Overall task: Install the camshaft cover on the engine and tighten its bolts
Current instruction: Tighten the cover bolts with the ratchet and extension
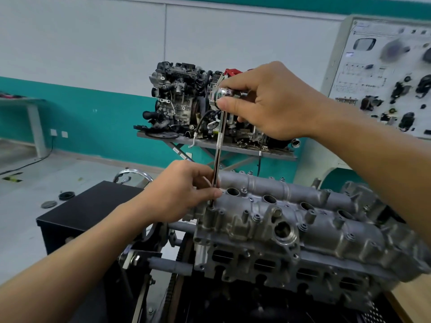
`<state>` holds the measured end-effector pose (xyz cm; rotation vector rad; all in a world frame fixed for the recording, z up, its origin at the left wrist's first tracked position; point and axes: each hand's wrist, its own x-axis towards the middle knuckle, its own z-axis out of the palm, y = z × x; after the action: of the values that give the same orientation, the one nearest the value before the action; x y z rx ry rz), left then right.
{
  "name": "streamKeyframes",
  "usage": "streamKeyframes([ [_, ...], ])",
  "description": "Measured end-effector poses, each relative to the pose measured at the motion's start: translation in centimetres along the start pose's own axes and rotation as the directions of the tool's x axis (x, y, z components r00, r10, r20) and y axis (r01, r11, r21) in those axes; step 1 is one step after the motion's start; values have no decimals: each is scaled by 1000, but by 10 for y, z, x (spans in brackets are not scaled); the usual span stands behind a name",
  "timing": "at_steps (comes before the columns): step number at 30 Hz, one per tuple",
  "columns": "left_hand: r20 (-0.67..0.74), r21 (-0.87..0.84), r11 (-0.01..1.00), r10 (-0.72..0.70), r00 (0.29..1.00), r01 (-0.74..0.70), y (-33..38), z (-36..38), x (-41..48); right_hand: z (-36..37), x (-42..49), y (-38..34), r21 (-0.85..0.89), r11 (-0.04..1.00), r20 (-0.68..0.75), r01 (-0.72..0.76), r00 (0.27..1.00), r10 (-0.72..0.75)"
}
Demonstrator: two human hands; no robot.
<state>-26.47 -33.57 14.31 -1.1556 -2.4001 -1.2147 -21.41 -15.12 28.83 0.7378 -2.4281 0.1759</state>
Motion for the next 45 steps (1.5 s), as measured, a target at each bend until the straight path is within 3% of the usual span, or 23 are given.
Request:
streamKeyframes([
  [8, 1, 52, 998, 17, 1000, -17, 2, 0, 0, -2, -7, 12, 327, 938, 160, -111, 985, 61],
  [12, 63, 61, 998, 9, 998, -13, 5, -4, 1, -3, -9, 4, 175, 970, 140, -169, 979, 146],
  [17, 113, 72, 997, -7, 994, -2, 11, -4, 0, -18, -17, -28, -296, 921, 56, -255, 957, 284],
  [21, 66, 77, 997, -2, 998, -3, 13, 0, -6, -10, -17, -55, -428, 821, -113, -378, 924, 366],
  [24, 36, 50, 999, -3, 999, 1, 9, 1, -8, -11, -16, -70, -471, 814, -170, -340, 941, 294],
  [26, 29, 30, 1000, 1, 1000, -2, 3, 1, -8, -10, -12, -64, -367, 905, -83, -217, 976, 201],
  [28, 27, -13, 1000, -4, 1000, 4, -1, 3, -10, -3, -12, -54, 1, 994, 51, -109, 993, 109],
  [29, 22, -39, 999, -9, 1000, 10, -3, 4, -12, 4, -12, -49, 191, 979, 74, -74, 995, 61],
  [31, 15, -70, 997, -16, 1000, 17, -5, 5, -14, 18, -14, -40, 342, 939, 29, -31, 999, 23],
  [39, -106, -7, 1000, -9, 994, 9, -3, 17, -15, 11, -15, -17, 118, 980, -57, -159, 984, 167],
  [45, -84, 39, 999, 40, 996, -37, -3, 13, -14, 8, -18, -32, 30, 979, -134, -199, 970, 202],
])
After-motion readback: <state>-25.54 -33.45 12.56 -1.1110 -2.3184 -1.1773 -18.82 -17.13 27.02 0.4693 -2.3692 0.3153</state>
